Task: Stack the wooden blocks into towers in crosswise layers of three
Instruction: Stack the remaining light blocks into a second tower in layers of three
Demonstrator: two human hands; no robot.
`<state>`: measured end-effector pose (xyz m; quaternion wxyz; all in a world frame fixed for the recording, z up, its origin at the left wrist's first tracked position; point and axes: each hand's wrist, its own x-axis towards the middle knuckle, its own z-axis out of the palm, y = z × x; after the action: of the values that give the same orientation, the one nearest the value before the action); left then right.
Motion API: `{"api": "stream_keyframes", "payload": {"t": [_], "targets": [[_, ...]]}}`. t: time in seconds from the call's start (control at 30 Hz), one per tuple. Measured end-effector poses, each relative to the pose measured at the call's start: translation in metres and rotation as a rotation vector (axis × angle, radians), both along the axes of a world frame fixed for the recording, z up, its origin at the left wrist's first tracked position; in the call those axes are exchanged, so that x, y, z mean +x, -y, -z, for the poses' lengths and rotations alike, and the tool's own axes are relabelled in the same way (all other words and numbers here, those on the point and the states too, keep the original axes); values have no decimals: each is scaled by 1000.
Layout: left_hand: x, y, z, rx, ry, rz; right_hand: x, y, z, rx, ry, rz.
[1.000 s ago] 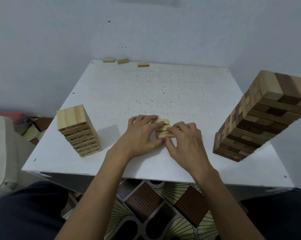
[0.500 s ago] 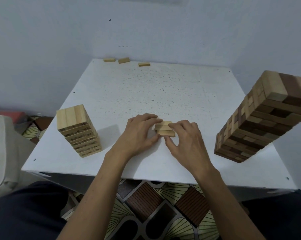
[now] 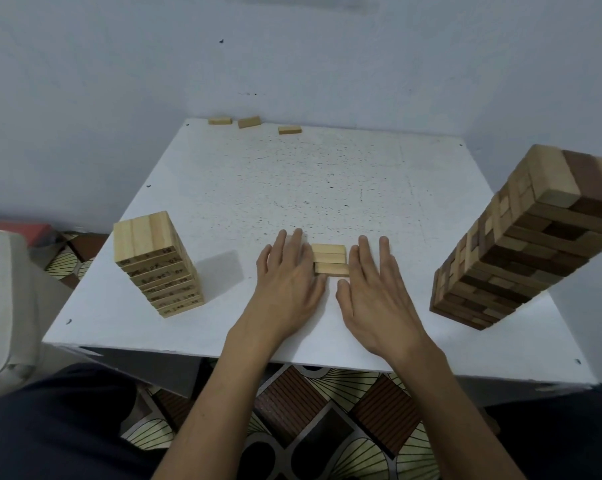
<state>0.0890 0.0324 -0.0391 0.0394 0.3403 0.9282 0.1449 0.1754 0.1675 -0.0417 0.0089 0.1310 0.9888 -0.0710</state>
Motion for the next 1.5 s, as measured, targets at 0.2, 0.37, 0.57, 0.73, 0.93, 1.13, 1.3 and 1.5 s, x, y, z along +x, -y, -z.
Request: {"api": "stream_keyframes", "payload": {"t": [0.2,0.37,0.57,0.73,0.93,1.13,1.3,1.5], "targets": [[1,-2,3,-34,-21,-12,-1,4,-1,-23,5,1],[2,-3,3,-42,-33,-33,-4,8,-2,-49,18,9],[4,-4,-1,-98,-22,-37,-4,9,-3,-41,37,11],[5,-4,0,-89,-22,-30,-4,7,-2,-50,39,9],[3,-3,1,-76,-24,-23,-5,7,-1,-43,35,3],[0,0,3,48,27,-39,-3,2,-8,-159,-13,14],[-13,5,-1,235,108,5,-5,-8,-23,-393,-173,-57],[-23,10,-3,219,162,105,-11,-11,-24,-418,-150,-67]]}}
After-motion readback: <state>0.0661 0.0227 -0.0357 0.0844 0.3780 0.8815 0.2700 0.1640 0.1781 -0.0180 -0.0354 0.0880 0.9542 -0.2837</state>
